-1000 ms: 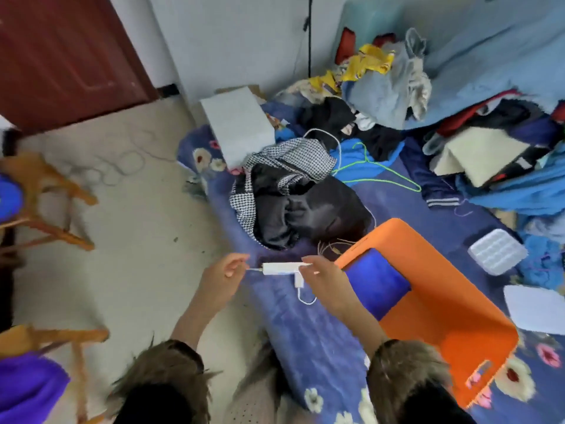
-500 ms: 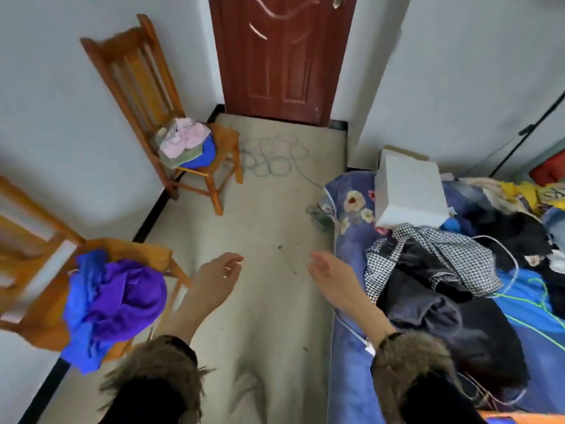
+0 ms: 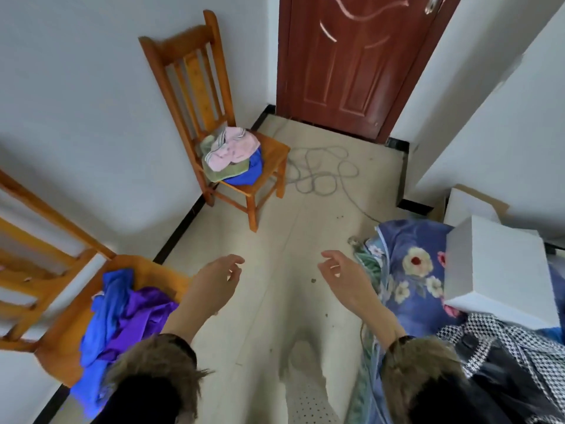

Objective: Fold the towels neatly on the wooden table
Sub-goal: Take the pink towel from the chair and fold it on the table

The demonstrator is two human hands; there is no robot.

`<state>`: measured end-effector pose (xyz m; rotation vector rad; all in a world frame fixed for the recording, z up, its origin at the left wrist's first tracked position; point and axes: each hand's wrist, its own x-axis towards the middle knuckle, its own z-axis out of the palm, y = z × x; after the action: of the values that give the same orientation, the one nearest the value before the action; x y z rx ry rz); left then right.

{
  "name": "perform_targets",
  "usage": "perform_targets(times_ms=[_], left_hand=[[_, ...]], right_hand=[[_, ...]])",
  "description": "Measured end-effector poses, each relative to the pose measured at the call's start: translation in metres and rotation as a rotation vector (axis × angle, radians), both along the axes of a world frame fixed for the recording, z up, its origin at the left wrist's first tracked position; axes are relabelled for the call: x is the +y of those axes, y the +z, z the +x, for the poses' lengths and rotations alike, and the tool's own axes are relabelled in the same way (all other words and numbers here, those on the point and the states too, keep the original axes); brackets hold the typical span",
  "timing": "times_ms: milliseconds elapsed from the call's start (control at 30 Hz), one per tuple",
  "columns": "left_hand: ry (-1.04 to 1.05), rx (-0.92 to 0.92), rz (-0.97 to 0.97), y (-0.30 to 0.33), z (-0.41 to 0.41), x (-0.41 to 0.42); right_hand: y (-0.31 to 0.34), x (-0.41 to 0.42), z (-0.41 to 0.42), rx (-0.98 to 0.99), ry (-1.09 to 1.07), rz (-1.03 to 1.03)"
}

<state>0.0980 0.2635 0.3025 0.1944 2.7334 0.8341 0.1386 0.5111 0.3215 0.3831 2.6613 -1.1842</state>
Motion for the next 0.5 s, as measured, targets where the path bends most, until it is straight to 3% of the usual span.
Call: perform_targets(times_ms=[133,500], left_hand=[[0.047,-0.007,-0.051,-0.007,-0.076,0.025],[0.326,0.085,0.036,0.018,-0.267,0.054]], right_hand=[[-0.01,0.02,-0.093,0.007,0.087,0.012],[0.011,0.038,-0.344,0.063,0.295,-0.015]])
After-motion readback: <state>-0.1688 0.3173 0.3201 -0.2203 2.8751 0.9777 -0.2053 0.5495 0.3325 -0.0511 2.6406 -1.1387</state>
